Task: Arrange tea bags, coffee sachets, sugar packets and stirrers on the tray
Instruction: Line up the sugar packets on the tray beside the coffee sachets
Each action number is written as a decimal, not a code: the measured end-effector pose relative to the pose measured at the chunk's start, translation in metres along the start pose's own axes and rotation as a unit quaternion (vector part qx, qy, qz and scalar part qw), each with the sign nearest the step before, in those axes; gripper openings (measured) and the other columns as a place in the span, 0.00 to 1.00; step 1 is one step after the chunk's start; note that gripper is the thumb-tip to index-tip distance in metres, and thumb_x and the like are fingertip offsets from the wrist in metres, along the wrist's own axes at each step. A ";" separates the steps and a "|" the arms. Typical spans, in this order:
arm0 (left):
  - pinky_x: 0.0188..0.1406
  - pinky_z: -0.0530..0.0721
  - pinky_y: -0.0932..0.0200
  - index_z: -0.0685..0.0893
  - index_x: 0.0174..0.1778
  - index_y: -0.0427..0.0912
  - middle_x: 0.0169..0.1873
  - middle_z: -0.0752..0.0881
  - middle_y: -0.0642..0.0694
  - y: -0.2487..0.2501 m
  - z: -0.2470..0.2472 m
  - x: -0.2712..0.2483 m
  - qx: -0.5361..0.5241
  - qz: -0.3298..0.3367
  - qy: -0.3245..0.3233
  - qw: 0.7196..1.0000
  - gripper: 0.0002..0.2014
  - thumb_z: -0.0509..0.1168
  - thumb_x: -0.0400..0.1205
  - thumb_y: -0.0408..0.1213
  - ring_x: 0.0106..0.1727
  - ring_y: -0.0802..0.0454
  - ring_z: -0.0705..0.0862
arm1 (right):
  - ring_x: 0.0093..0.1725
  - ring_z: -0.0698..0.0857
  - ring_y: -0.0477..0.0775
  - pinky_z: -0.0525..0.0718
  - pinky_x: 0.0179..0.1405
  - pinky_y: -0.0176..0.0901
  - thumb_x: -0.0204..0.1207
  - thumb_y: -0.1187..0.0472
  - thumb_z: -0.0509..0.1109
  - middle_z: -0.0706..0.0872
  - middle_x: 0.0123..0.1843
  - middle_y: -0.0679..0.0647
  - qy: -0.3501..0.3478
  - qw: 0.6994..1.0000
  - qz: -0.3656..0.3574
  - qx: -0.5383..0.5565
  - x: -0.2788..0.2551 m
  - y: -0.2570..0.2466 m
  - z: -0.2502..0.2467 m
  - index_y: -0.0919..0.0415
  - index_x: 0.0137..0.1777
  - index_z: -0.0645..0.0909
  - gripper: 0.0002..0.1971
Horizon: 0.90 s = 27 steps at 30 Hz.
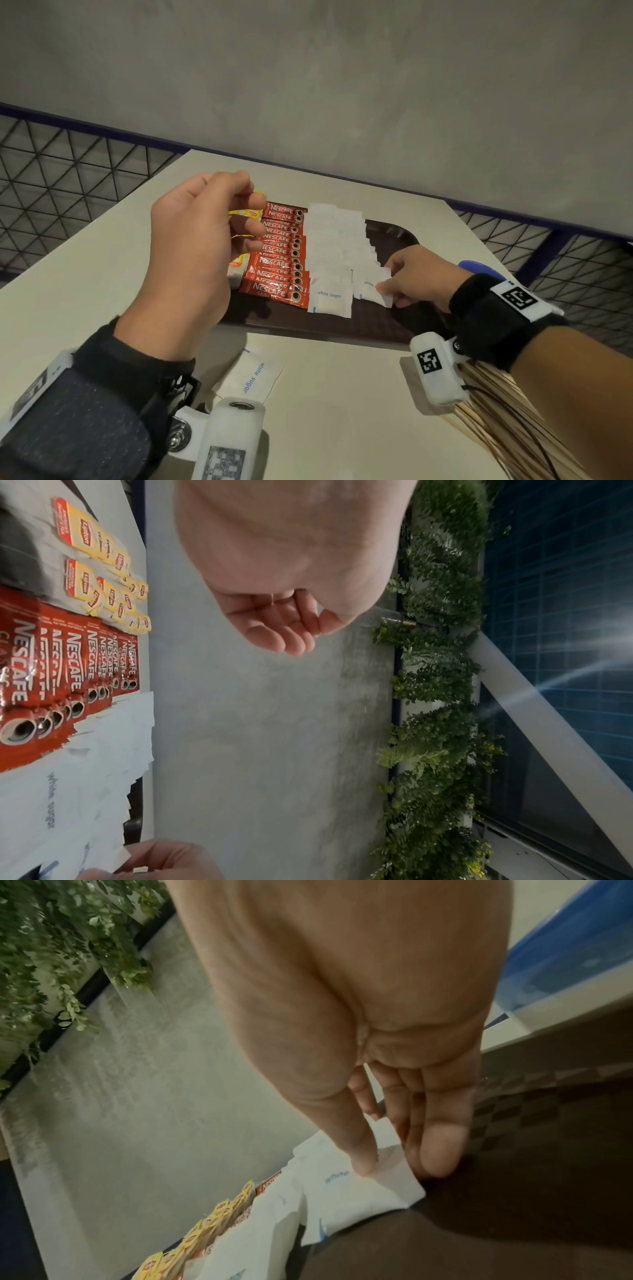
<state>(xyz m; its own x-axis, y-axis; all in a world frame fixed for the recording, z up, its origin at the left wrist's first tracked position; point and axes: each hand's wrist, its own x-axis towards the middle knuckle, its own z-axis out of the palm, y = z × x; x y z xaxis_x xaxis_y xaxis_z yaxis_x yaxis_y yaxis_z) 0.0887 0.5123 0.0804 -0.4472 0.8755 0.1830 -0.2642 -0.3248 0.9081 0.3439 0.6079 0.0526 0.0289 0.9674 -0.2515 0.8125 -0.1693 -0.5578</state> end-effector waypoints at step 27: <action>0.26 0.79 0.59 0.85 0.39 0.42 0.32 0.88 0.48 0.001 0.002 -0.002 0.004 0.012 -0.008 1.000 0.10 0.66 0.86 0.37 0.27 0.53 0.80 | 0.45 0.90 0.56 0.87 0.29 0.33 0.73 0.75 0.79 0.86 0.55 0.59 0.006 0.998 -0.033 0.046 -0.002 0.006 0.001 0.56 0.73 0.74 0.31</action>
<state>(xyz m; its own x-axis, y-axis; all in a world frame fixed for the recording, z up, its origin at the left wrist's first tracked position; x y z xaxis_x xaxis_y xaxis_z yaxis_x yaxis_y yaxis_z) 0.0909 0.5104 0.0815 -0.4400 0.8728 0.2114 -0.2460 -0.3435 0.9064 0.3482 0.6053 0.0489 -0.0156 0.9790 -0.2033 0.7565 -0.1213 -0.6426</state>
